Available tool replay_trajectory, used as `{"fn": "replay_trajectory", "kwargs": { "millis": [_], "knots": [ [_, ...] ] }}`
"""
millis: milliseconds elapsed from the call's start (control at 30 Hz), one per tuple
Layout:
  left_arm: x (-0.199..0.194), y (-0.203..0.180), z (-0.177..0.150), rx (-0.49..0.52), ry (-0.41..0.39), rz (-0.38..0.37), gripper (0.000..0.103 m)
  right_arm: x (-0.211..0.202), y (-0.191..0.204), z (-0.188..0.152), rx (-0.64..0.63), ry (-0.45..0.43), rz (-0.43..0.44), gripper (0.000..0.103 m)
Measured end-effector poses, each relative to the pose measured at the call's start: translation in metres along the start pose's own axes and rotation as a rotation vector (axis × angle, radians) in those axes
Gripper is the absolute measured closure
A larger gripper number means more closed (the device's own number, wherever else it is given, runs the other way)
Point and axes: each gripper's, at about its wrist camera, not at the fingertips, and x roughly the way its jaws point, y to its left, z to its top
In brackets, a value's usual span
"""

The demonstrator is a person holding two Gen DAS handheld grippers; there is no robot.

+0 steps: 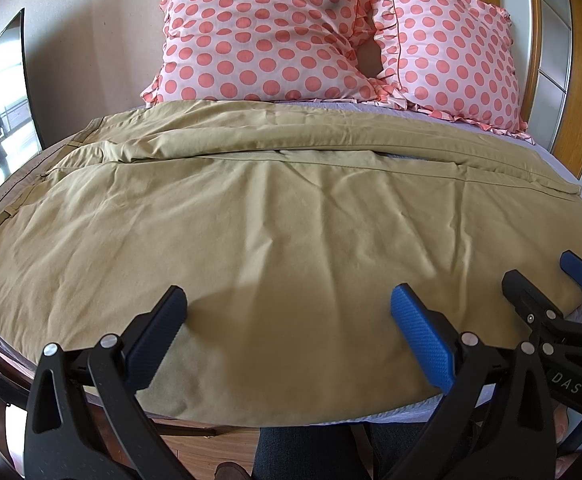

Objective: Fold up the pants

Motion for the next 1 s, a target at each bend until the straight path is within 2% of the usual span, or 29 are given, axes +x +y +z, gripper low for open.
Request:
{"fn": "replay_trajectory", "kwargs": {
  "millis": [1000],
  "knots": [
    [-0.0001,0.0,0.0,0.0,-0.004,0.001,0.002,-0.0029,0.0007,0.0006,-0.001,-0.014,0.001,0.001]
  ]
}}
